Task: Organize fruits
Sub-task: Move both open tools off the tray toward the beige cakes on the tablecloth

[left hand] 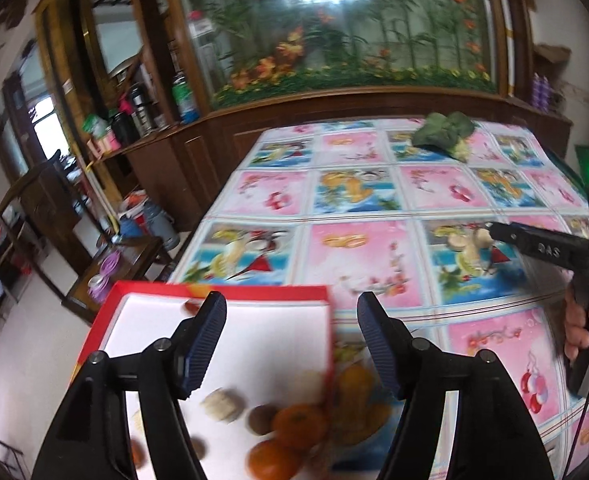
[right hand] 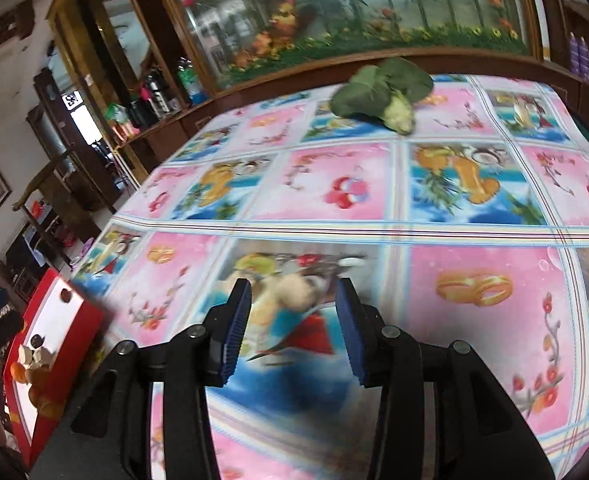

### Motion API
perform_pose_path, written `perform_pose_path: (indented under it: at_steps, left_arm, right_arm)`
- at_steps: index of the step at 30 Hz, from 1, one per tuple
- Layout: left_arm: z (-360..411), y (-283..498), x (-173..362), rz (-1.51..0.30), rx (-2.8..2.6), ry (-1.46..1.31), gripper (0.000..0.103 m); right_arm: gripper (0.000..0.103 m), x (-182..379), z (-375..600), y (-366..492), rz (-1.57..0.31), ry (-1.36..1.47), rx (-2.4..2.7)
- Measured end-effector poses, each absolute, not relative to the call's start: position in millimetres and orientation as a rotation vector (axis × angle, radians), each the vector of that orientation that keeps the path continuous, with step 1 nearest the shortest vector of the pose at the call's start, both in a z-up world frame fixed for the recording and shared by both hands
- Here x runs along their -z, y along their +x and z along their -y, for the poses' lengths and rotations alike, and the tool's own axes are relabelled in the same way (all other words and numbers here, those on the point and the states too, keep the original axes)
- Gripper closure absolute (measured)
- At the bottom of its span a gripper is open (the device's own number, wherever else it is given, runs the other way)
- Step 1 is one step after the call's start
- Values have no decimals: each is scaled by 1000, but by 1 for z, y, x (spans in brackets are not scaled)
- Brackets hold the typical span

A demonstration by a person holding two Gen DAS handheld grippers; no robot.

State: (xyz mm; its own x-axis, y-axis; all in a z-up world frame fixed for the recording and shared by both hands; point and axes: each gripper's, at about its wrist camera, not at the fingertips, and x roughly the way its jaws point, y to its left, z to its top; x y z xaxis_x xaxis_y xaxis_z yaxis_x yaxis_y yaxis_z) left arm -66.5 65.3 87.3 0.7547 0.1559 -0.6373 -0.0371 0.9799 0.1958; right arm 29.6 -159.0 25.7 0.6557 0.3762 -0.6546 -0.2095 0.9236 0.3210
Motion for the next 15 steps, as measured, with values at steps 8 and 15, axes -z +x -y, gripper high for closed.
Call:
perform_pose_path:
  at_steps: [8, 15]
  left_arm:
    - [-34, -44, -80, -763, -59, 217, 35]
    - [-16, -29, -70, -828, -53, 243, 35]
  right_arm:
    - [57, -20, 131, 40, -864, 89, -333]
    - [75, -16, 119, 45, -883, -56, -258]
